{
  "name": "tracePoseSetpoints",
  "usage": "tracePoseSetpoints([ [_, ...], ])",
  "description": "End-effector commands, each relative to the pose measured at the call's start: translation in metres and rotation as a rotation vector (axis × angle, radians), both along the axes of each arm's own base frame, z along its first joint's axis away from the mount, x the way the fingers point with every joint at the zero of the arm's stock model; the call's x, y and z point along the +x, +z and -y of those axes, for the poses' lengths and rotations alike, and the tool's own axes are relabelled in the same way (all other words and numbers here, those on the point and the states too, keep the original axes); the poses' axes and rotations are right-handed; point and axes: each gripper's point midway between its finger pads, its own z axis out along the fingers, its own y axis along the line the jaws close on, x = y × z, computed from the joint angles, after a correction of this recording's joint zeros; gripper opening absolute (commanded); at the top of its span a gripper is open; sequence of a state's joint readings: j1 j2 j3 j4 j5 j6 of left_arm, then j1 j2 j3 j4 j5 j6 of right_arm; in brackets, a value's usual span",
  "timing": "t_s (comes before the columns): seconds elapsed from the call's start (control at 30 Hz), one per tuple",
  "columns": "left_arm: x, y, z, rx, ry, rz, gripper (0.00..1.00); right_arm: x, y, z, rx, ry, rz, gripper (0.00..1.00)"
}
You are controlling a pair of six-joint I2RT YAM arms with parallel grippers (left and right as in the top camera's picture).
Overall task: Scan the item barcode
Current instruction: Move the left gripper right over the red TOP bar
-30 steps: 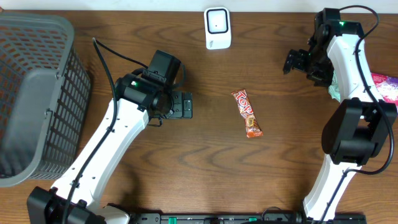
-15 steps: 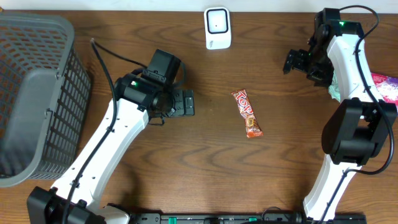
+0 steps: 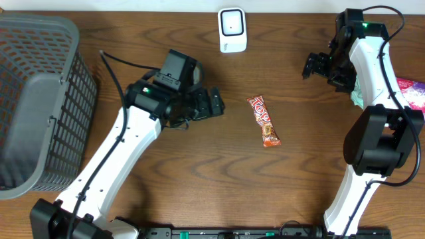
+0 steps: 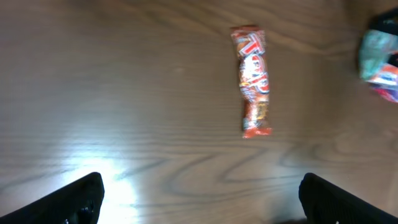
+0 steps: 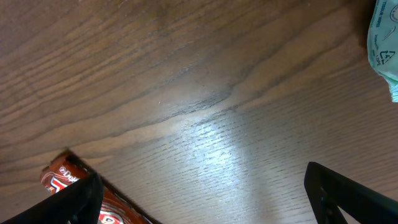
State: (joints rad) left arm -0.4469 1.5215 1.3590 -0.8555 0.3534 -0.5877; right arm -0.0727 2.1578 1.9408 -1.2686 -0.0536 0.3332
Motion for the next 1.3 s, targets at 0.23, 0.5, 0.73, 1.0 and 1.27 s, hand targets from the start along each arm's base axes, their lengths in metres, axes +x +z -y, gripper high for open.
tracePoseSetpoints([
  [0.23,0.016,-0.041,0.026,0.054,0.062,-0.046,1.0,0.001,0.01,-0.003,0.005,-0.013,0.024,0.99],
  [0.5,0.023,-0.072,0.055,0.041,0.058,-0.079,1.0,0.001,0.01,-0.003,0.005,-0.013,0.024,0.99],
  [0.73,0.024,-0.076,0.053,0.132,0.071,-0.062,0.99,0.001,0.01,-0.003,0.005,-0.013,0.024,0.99],
  [1.0,0.03,-0.062,0.069,0.118,-0.007,0.015,0.99,0.001,0.01,-0.003,0.005,-0.013,0.024,0.99],
  [1.27,0.043,-0.053,0.1,0.162,0.072,0.213,0.99,0.001,0.01,-0.003,0.005,-0.013,0.024,0.99],
])
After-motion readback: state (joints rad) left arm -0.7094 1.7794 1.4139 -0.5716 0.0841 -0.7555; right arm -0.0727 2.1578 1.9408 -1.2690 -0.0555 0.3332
